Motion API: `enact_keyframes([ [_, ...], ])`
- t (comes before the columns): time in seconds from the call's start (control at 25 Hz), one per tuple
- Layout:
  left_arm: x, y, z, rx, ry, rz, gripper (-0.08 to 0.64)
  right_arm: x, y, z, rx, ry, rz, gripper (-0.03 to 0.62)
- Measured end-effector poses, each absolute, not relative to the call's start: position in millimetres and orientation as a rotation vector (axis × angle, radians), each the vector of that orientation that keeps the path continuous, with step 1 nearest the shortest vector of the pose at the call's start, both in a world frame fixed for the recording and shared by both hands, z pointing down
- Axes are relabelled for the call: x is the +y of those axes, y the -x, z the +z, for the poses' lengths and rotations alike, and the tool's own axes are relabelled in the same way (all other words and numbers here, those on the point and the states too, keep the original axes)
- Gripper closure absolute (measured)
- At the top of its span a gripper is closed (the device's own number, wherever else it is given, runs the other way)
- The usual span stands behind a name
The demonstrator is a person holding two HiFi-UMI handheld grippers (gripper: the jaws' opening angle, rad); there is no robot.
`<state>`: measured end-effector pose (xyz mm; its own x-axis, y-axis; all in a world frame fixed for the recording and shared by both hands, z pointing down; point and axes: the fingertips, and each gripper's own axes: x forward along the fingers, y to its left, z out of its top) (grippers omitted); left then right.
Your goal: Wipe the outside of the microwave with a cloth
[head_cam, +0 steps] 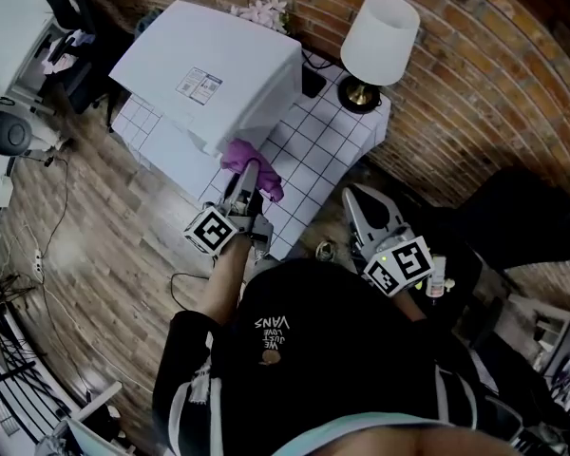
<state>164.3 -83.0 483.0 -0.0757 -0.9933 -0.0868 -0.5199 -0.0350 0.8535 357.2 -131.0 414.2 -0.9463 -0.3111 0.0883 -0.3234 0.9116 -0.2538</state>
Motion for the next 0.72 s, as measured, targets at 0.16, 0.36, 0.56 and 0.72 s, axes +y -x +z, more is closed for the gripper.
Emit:
enact_keyframes([
  [0.16,-97.3,-156.4,486.7,-1.628,-1.541,-1.059,0.420,-139.3,-357.4,415.7,-3.034,-0.490,0.427,0.589],
  [0.36,-130.9,-158.7,487.2,-1.555,-1.523,-1.100,0.420,-150.1,-364.2,419.6,-3.025,-0.531,0.444,0.589],
  [0.56,-175.9,-155.2,482.8,-1.554,-1.580,-1.087,0.420,-161.5,-379.5,419.6,-3.021,-0.606,0.443,0.589],
  [0.72,-216.8,-159.2,476.1,-1.503,-1.591,-1.130,0.420,-173.2,-398.3,420.9,-2.998,-0.689,0.449,0.589],
])
